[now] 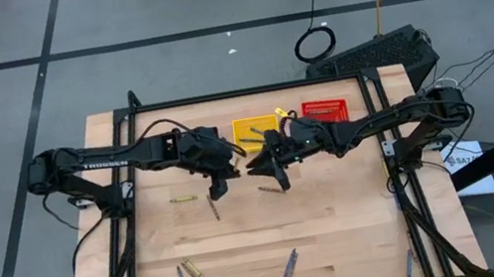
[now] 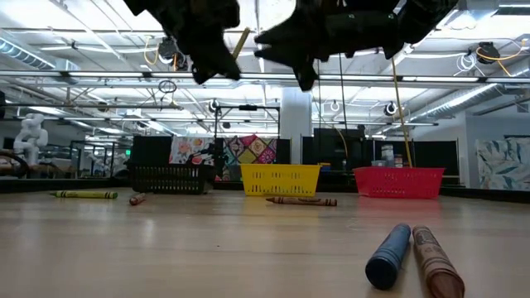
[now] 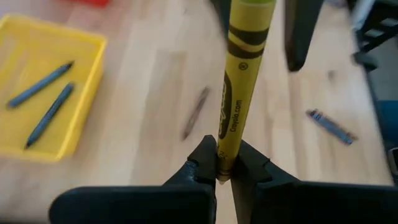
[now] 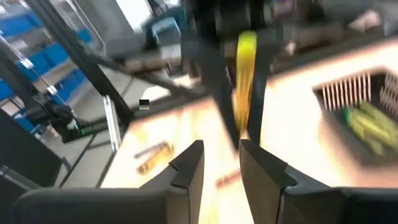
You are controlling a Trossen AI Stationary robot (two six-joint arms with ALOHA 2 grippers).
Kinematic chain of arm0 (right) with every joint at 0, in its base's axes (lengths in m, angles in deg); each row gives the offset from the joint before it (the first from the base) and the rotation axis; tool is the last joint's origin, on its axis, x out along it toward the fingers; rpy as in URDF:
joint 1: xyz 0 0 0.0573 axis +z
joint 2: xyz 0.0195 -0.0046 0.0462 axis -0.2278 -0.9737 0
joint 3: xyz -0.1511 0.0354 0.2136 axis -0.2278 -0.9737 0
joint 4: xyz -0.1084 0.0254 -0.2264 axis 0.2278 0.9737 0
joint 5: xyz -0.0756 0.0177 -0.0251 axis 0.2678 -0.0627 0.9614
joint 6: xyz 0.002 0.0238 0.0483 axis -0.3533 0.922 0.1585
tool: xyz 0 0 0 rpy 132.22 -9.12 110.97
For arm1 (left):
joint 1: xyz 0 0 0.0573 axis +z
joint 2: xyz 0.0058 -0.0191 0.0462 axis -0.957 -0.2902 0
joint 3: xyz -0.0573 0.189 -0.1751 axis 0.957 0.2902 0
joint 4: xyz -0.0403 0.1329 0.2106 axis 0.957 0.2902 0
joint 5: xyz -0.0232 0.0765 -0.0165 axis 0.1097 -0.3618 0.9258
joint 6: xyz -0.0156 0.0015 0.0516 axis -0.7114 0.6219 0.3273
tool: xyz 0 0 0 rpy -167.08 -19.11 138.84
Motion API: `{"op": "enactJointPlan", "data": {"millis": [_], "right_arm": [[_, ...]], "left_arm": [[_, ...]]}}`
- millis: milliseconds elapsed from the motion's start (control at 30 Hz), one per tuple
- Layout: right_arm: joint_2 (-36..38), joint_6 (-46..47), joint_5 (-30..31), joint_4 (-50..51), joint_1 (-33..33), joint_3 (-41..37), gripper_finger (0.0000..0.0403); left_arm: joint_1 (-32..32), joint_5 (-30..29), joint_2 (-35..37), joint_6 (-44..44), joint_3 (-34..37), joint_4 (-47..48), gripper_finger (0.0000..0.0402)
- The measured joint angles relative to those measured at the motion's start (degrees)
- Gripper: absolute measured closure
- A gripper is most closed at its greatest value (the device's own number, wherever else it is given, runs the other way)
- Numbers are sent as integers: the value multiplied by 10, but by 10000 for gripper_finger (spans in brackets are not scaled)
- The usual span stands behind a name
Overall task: Sort crayons
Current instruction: Put the green crayon into the black bin
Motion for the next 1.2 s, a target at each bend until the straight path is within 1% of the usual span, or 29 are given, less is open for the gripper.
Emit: {"op": "enactJointPlan", "data": {"millis": [167, 300, 433, 533, 667, 933, 1200], "right_arm": [[0, 27, 0, 102, 4, 0, 308], [0, 32, 0, 147, 20, 0, 307], [0, 34, 1, 148, 45, 0, 307], [0, 34, 1, 150, 68, 0, 307], [0, 34, 1, 157, 98, 0, 307], [0, 34, 5, 157, 159, 0, 307], [0, 53, 138, 157, 213, 0, 307]], "left_arm": [[20, -38, 1, 26, 0, 76, 386], [43, -59, 1, 39, 0, 136, 386], [68, -75, 1, 45, 0, 166, 386], [88, -98, 1, 72, 0, 190, 386], [122, -102, 1, 117, 0, 214, 387], [191, -115, 1, 173, 0, 243, 387], [233, -117, -18, 245, 0, 251, 385]]}}
